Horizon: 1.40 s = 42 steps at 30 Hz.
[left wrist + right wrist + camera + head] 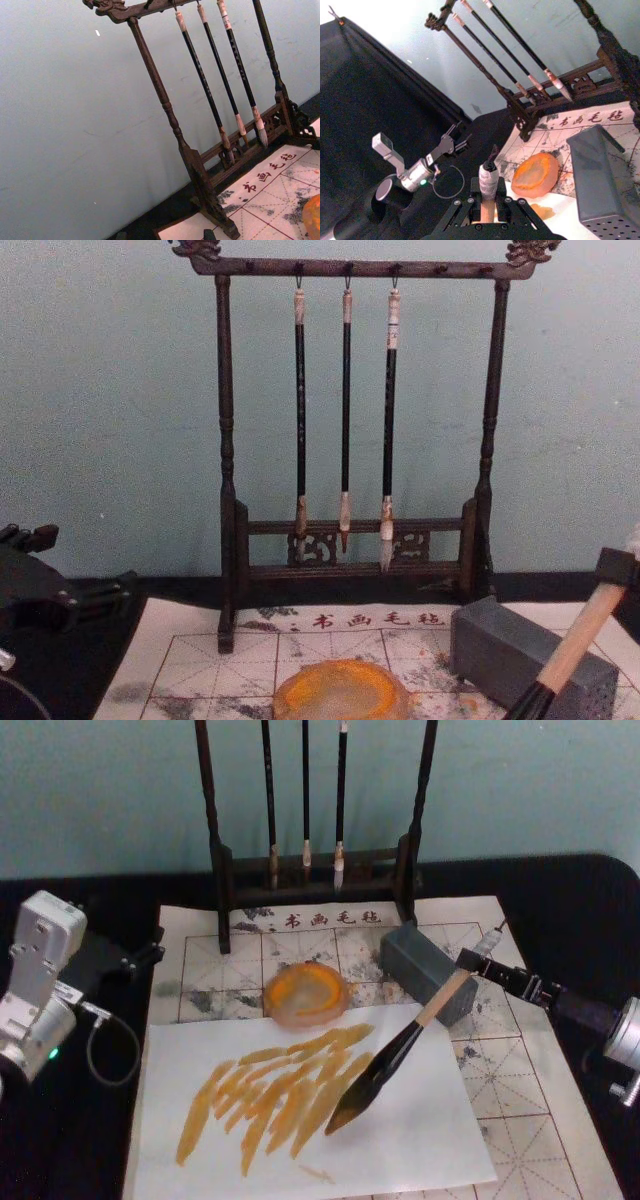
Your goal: Pick up the brush from the inkstone, write on the paper, then place the brush back to its original position.
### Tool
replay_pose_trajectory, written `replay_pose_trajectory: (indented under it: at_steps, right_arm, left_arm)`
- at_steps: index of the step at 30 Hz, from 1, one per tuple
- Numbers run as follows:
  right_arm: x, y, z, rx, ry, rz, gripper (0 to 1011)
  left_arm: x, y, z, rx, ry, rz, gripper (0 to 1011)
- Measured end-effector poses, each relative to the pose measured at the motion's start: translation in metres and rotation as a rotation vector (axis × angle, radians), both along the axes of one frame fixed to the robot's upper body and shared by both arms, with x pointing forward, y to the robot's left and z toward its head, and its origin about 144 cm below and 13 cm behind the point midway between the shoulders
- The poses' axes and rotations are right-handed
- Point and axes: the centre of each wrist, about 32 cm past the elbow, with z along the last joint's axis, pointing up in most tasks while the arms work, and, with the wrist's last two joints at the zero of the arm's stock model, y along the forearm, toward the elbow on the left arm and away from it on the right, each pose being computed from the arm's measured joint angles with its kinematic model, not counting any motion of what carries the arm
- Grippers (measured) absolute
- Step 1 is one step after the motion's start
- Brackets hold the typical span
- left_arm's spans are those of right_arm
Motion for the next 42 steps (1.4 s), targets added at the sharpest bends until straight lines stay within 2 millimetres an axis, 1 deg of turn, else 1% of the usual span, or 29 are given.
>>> replay_pose_trajectory:
  at_steps: [16, 30, 42]
  right_arm:
    - [0.003, 0.006, -0.002, -0.028, -0.004, 0.065, 194]
    - [0.008, 0.017, -0.005, -0.040, -0.017, 0.088, 194]
    - [0.008, 0.019, -0.005, -0.058, -0.021, 0.105, 194]
  left_arm:
    - [0.000, 0.000, 0.000, 0.000, 0.000, 0.000, 1001]
    - [0.000, 0.000, 0.000, 0.000, 0.000, 0.000, 1001]
    - [0.000, 0.000, 0.000, 0.000, 0.000, 0.000, 1001]
